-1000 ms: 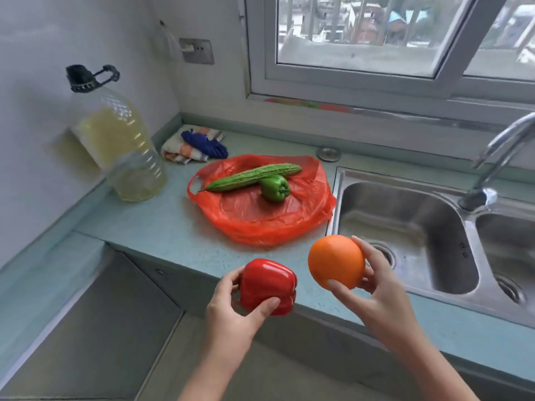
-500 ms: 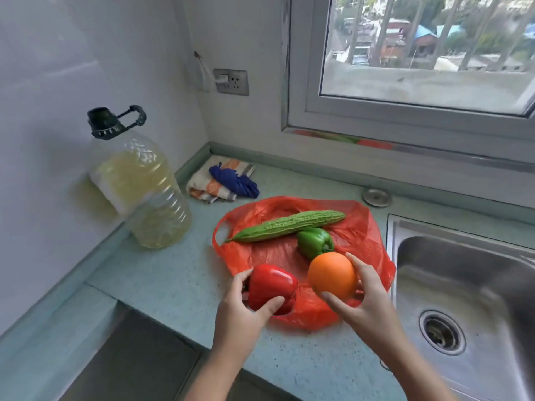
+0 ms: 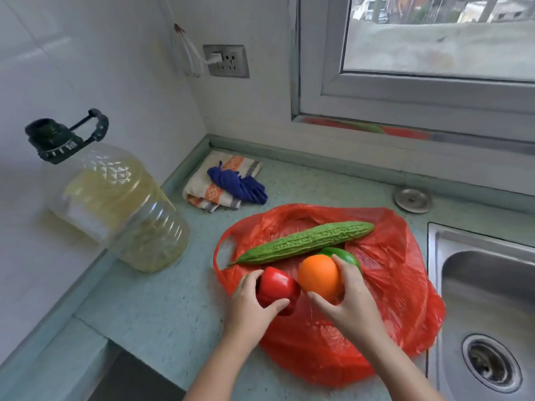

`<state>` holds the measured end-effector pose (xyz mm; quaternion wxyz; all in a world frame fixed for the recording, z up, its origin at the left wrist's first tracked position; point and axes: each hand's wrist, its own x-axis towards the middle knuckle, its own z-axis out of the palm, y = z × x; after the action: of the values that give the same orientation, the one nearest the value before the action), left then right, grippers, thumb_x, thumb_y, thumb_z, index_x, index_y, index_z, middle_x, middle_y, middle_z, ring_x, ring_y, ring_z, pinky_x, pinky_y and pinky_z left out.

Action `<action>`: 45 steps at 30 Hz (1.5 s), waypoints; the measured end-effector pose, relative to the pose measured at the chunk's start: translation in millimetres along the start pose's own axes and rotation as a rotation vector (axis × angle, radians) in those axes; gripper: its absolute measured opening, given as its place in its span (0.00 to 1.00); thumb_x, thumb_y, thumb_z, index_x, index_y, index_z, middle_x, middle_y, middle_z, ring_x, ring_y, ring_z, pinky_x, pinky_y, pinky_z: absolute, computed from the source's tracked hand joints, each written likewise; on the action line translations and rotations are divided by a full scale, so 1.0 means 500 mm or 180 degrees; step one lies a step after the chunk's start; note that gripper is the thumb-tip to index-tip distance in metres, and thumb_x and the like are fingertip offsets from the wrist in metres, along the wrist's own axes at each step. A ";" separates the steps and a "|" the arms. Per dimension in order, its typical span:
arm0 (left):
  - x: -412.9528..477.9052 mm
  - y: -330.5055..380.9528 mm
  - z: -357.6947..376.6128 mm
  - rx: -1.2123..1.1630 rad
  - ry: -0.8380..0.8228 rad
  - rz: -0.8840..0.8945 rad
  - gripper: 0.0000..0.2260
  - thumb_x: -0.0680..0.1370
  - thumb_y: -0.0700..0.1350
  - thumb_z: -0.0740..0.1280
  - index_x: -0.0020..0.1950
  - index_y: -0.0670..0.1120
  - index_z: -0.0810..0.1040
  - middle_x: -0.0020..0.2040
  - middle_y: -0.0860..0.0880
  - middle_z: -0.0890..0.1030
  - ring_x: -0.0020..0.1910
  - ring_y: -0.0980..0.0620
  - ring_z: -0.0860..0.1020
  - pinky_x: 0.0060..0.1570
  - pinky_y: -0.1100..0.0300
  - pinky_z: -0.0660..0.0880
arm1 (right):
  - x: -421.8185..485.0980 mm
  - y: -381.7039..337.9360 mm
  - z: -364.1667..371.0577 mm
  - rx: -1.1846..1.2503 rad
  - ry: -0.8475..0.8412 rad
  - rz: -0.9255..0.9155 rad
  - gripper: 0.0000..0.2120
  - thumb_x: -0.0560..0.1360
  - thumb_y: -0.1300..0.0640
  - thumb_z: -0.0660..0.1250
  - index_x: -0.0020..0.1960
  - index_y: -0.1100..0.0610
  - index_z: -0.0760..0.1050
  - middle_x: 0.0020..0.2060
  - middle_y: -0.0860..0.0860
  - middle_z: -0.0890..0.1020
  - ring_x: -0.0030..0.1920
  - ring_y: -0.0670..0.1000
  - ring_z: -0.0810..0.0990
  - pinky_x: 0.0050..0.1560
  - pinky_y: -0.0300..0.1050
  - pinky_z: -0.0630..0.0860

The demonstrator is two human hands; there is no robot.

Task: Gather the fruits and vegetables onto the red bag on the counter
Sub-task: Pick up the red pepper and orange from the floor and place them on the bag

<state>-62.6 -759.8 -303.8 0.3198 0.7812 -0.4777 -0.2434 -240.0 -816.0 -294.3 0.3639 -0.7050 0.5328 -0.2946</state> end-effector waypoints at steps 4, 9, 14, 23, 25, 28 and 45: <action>0.020 -0.011 0.006 0.0300 -0.0188 0.0112 0.31 0.64 0.51 0.77 0.63 0.47 0.71 0.60 0.49 0.74 0.60 0.50 0.71 0.59 0.63 0.65 | 0.020 0.001 0.020 -0.0126 -0.0091 0.0123 0.38 0.65 0.49 0.74 0.70 0.52 0.60 0.62 0.51 0.70 0.59 0.52 0.72 0.54 0.44 0.70; 0.038 -0.021 0.011 0.0545 -0.0461 0.0094 0.32 0.66 0.54 0.74 0.67 0.49 0.67 0.64 0.52 0.71 0.64 0.53 0.67 0.61 0.64 0.61 | 0.037 0.008 0.044 -0.0283 -0.0103 0.0120 0.39 0.66 0.48 0.74 0.70 0.54 0.60 0.63 0.51 0.70 0.60 0.52 0.72 0.52 0.46 0.71; 0.051 -0.026 0.015 0.0516 -0.0538 0.0085 0.33 0.68 0.55 0.73 0.69 0.49 0.64 0.66 0.52 0.69 0.66 0.53 0.65 0.62 0.65 0.59 | 0.051 0.017 0.055 -0.0321 -0.0138 0.0144 0.38 0.67 0.48 0.73 0.71 0.52 0.58 0.64 0.50 0.68 0.60 0.51 0.72 0.52 0.45 0.72; 0.045 -0.034 0.013 0.0349 -0.0493 0.0170 0.35 0.71 0.53 0.71 0.73 0.51 0.57 0.71 0.52 0.64 0.69 0.55 0.60 0.66 0.64 0.55 | 0.065 0.039 0.069 -0.0471 -0.0238 0.0109 0.39 0.66 0.49 0.73 0.71 0.54 0.58 0.66 0.50 0.68 0.63 0.50 0.70 0.54 0.43 0.71; 0.045 -0.036 0.014 0.0383 -0.0422 0.0267 0.34 0.71 0.52 0.71 0.72 0.50 0.59 0.70 0.52 0.65 0.69 0.55 0.60 0.65 0.66 0.54 | 0.064 0.042 0.072 -0.0510 -0.0231 0.0079 0.38 0.67 0.49 0.73 0.71 0.54 0.58 0.66 0.50 0.68 0.63 0.50 0.70 0.54 0.42 0.70; 0.045 -0.038 0.014 0.0436 -0.0350 0.0345 0.33 0.71 0.52 0.71 0.71 0.49 0.61 0.69 0.52 0.66 0.68 0.55 0.61 0.65 0.65 0.54 | 0.061 0.045 0.074 -0.0561 -0.0221 0.0059 0.38 0.67 0.49 0.72 0.71 0.54 0.59 0.67 0.50 0.67 0.64 0.50 0.70 0.55 0.43 0.71; 0.010 -0.021 -0.004 0.0759 -0.0022 0.0830 0.28 0.72 0.60 0.57 0.65 0.44 0.71 0.65 0.46 0.73 0.66 0.46 0.67 0.66 0.56 0.59 | 0.007 0.012 0.027 -0.0831 0.0065 -0.0212 0.30 0.70 0.50 0.70 0.68 0.54 0.64 0.66 0.48 0.70 0.62 0.51 0.72 0.49 0.45 0.75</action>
<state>-52.9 -760.3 -310.4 0.2521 0.7442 -0.6016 -0.1442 -231.5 -817.4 -306.9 0.2536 -0.7606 0.5465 -0.2419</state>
